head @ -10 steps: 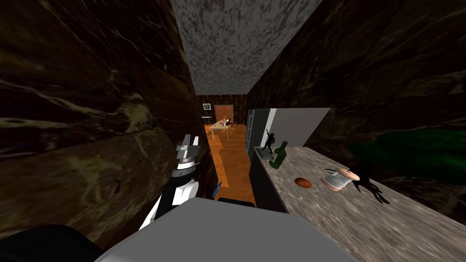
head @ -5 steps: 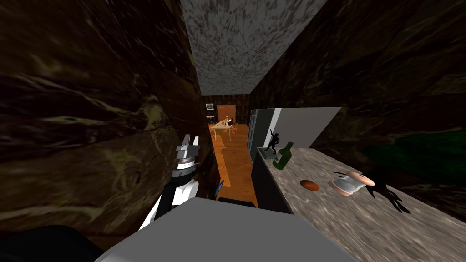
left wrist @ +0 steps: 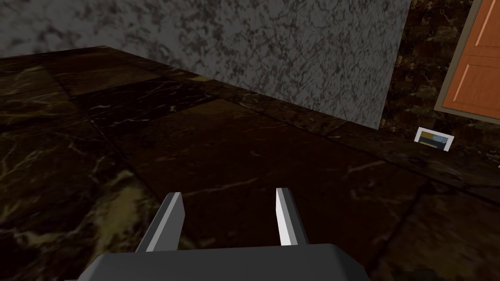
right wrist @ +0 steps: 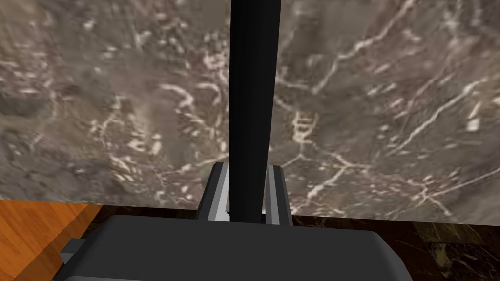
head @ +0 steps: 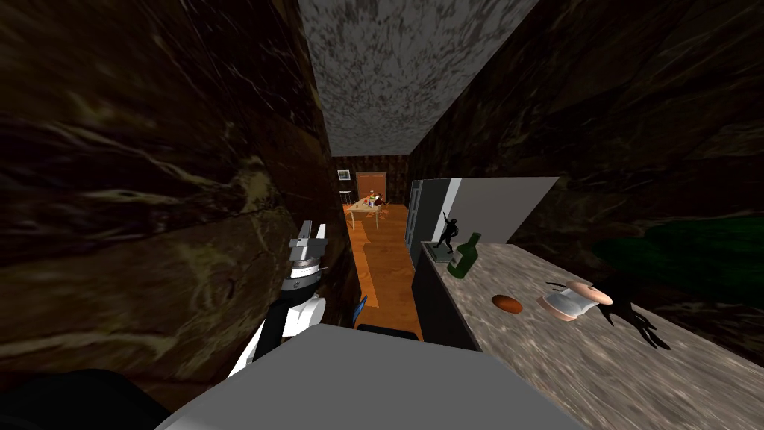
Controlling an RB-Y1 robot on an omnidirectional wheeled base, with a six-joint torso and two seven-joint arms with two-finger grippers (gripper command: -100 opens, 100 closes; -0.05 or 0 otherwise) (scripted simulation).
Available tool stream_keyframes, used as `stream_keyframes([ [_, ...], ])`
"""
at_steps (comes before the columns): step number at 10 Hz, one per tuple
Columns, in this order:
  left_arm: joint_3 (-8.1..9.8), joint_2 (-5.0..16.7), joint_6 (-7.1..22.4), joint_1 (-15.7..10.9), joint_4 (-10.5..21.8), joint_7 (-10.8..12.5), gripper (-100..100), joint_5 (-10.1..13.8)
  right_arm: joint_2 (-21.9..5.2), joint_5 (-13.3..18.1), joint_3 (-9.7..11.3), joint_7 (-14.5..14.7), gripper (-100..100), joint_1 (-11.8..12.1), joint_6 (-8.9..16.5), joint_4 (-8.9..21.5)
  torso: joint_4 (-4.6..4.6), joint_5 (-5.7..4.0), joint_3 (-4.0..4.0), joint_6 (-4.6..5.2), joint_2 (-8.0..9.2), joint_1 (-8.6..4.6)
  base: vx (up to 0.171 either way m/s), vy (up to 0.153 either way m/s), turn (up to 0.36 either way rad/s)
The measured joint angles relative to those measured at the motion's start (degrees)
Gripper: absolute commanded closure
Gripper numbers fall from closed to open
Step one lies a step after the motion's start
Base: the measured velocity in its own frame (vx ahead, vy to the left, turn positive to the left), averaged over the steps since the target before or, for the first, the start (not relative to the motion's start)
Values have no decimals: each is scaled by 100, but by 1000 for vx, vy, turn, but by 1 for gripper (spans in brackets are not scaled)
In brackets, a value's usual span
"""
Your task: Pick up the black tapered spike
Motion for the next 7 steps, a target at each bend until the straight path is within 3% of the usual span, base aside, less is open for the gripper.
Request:
stream_keyframes([
  [1, 0, 0, 0, 0, 0, 0, 0, 0, 0, 0, 0, 0, 0, 0, 0, 0, 0, 0, 0, 0, 0, 0, 0, 0, 0],
  [2, 0, 0, 0, 0, 0, 0, 0, 0, 0, 0, 0, 0, 100, 0, 0, 0, 0, 0, 0, 0, 0, 0, 18, -28, -133],
  [7, 0, 0, 0, 0, 0, 0, 0, 0, -114, 124, -341, -266, 100, 337, -157, -577, -2, -2, -5, 0, -9, -13, 21, -35, -66],
])
